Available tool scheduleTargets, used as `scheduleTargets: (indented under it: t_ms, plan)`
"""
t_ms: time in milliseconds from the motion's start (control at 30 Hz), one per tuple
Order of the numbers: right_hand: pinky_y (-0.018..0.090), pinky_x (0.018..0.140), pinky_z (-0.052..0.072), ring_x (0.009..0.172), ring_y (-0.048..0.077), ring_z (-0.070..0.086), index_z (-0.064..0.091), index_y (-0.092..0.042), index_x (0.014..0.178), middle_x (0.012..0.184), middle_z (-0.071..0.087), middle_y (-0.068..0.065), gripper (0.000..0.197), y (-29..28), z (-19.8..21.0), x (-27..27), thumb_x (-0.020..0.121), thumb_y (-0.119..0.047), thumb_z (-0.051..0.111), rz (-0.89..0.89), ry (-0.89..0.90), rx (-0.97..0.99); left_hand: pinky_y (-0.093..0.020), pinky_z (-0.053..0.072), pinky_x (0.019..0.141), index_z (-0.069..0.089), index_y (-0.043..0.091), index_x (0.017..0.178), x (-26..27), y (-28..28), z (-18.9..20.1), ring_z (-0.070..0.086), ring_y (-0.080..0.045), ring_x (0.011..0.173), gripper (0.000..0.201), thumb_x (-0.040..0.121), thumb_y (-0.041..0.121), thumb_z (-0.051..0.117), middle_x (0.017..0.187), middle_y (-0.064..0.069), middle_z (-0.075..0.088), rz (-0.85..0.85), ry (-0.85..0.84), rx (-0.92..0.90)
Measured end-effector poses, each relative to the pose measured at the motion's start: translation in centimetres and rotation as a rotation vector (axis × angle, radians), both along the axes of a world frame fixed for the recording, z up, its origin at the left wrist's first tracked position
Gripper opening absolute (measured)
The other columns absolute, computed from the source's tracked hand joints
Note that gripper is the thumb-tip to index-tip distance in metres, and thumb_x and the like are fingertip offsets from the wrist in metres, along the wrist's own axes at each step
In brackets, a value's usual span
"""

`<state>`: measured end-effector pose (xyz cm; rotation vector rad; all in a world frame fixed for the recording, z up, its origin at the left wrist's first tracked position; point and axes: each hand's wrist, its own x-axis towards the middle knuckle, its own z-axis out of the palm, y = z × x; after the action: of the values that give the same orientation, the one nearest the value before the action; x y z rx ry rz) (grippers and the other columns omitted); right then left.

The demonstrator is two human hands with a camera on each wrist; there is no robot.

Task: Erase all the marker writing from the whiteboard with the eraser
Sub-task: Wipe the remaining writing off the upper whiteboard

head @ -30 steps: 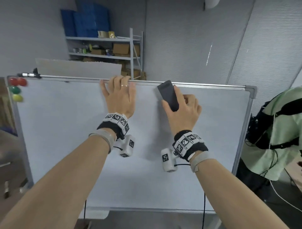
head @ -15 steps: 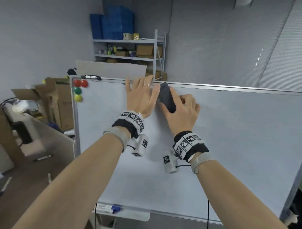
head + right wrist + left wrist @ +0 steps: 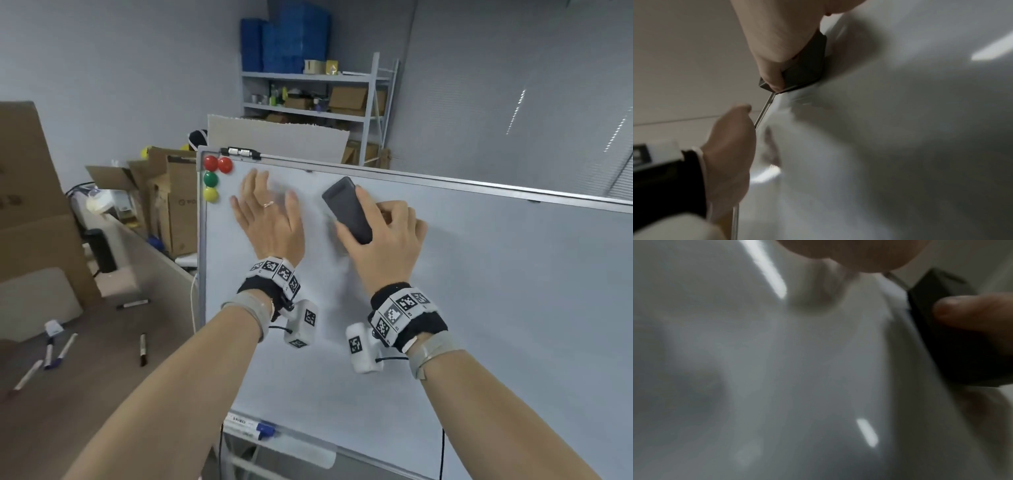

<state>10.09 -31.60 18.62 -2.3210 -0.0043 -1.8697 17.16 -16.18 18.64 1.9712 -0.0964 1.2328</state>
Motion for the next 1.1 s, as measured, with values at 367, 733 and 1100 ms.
scheduleTargets:
  t_ms: [367,733,1100]
  plan:
    - [0.042,0.083,0.037,0.092,0.028,0.054,0.063,-0.035,0.13,0.109,0.059,0.001,0.052,7.0,-3.3,2.4,0.08,-0.046,0.073,0.204,0.224,-0.102,-0.044,0.035,0.111,0.043,0.007,0.146,0.2,10.6,-5.8,0.049,-0.035,0.131,0.073,0.095,0.054,0.02,0.143,-0.017,0.053,0.113,0.445,-0.353]
    - [0.039,0.082,0.031,0.097,0.023,0.049,0.066,-0.035,0.127,0.108,0.062,-0.003,0.055,11.3,-12.8,1.9,0.076,-0.047,0.081,0.203,0.381,-0.287,-0.048,0.022,0.121,0.037,0.029,0.151,2.5,15.2,-10.4,0.034,-0.026,0.146,0.101,0.076,0.092,0.014,0.156,-0.002,0.039,-0.402,0.886,-0.676]
    - [0.041,0.089,0.031,0.1,0.026,0.051,0.064,-0.035,0.126,0.105,0.062,-0.003,0.061,15.3,-24.8,-3.2,0.07,-0.044,0.086,0.18,0.887,-0.235,-0.034,0.015,0.123,0.032,0.022,0.154,-0.4,18.4,-19.5,0.029,-0.016,0.148,0.068,0.1,0.062,0.019,0.159,0.002,0.034,-0.543,0.9,-0.546]
